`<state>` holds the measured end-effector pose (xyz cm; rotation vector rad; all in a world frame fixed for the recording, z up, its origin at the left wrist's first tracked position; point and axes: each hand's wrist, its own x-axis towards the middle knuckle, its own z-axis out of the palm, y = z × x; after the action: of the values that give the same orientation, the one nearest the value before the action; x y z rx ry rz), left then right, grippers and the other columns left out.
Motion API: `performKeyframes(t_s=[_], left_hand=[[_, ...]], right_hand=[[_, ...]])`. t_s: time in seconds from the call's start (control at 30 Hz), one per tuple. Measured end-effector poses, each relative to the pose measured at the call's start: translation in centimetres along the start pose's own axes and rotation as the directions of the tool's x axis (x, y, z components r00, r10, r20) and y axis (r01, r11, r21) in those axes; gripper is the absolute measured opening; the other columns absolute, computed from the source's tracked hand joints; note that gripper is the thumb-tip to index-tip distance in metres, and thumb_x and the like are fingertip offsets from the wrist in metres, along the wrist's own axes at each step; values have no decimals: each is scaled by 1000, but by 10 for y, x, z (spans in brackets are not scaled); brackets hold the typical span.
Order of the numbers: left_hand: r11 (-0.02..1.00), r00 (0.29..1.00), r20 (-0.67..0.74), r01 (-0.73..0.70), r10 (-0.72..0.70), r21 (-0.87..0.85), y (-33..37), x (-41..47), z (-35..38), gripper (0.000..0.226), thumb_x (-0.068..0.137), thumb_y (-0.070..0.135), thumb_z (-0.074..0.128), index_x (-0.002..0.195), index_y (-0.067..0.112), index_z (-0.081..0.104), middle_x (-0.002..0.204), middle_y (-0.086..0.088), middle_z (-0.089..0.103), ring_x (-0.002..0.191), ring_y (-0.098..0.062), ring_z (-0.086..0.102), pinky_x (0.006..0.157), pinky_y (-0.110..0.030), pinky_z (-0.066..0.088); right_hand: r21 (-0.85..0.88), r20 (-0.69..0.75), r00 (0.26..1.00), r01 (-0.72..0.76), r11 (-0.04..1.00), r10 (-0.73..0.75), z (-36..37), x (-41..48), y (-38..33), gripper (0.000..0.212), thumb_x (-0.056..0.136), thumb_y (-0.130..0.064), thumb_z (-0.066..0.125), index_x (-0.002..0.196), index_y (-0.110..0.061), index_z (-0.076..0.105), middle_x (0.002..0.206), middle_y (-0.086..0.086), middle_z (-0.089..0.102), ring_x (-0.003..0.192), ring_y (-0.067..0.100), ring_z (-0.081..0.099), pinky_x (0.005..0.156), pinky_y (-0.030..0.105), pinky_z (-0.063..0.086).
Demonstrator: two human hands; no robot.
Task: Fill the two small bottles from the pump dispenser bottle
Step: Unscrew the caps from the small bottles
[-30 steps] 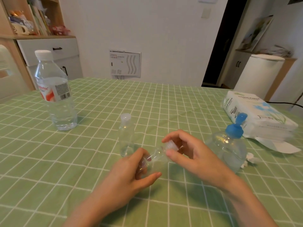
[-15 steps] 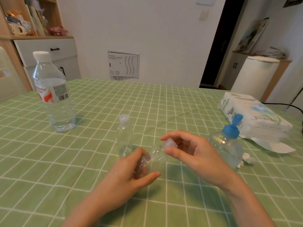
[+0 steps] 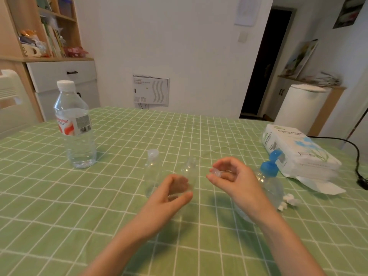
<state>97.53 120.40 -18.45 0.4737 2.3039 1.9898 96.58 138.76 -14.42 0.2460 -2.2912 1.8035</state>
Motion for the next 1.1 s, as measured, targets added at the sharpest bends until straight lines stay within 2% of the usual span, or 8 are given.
performKeyframes(t_s=[0.07, 0.17, 0.3, 0.43, 0.53, 0.67, 0.9, 1.1], left_hand=[[999, 994, -107, -32, 36, 37, 2, 9, 9, 36, 80, 31, 66, 114, 27, 54, 118, 16, 57, 111, 2, 54, 98, -23, 43], [992, 965, -253, -34, 64, 120, 1, 24, 22, 42, 81, 27, 68, 120, 23, 53, 116, 6, 55, 106, -4, 51, 91, -23, 43], [994, 947, -319, 5, 30, 108, -7, 43, 31, 50, 84, 19, 66, 129, 15, 45, 130, -2, 52, 117, -7, 46, 95, -20, 36], [996, 941, -337, 54, -25, 77, -13, 53, 31, 53, 85, 16, 65, 132, 11, 42, 140, -6, 46, 131, -15, 40, 108, -32, 34], [993, 940, -338, 76, -42, 88, -18, 54, 30, 50, 85, 16, 65, 130, 11, 43, 139, -7, 47, 130, -17, 42, 107, -30, 34], [990, 938, -343, 82, -40, 111, -22, 55, 28, 48, 85, 19, 64, 128, 13, 44, 137, -6, 49, 128, -17, 43, 105, -29, 34], [985, 940, -339, 92, -37, 148, -22, 56, 27, 51, 85, 22, 64, 131, 13, 43, 138, -5, 48, 129, -17, 43, 106, -30, 35], [981, 943, -329, 110, -52, 161, -22, 57, 29, 54, 85, 22, 65, 133, 12, 41, 141, -7, 46, 131, -18, 41, 107, -31, 34]], right_hand=[[-69, -42, 999, -18, 997, 15, 1, 3, 7, 19, 78, -6, 74, 91, -16, 64, 91, -2, 68, 78, 7, 66, 74, 16, 54], [-136, -59, 998, -31, 990, 23, 5, 8, 16, 16, 82, -9, 71, 92, -21, 67, 92, -7, 68, 85, 4, 63, 78, 15, 52], [-240, -124, 991, -82, 967, 53, 19, 17, 27, 20, 81, -13, 72, 78, -26, 58, 82, -9, 64, 79, 10, 62, 73, 22, 50], [-346, -155, 986, -119, 931, 68, 29, 23, 40, 21, 80, -19, 73, 73, -25, 54, 80, -8, 63, 77, 11, 60, 63, 17, 44], [-414, -139, 988, -116, 903, 63, 32, 23, 48, 16, 79, -23, 74, 75, -21, 59, 78, -9, 62, 76, 6, 58, 64, 17, 41], [-521, -87, 994, -103, 847, 68, 32, 21, 58, 15, 80, -24, 74, 77, -22, 59, 76, -9, 59, 67, 1, 51, 55, 6, 35], [-503, -75, 994, -111, 857, 85, 35, 21, 62, 25, 82, -19, 72, 101, -20, 57, 84, -11, 58, 73, -1, 52, 56, 4, 36], [-529, -75, 994, -111, 842, 84, 35, 20, 61, 31, 82, -20, 71, 109, -20, 56, 91, -9, 57, 82, 6, 53, 71, 15, 37]])
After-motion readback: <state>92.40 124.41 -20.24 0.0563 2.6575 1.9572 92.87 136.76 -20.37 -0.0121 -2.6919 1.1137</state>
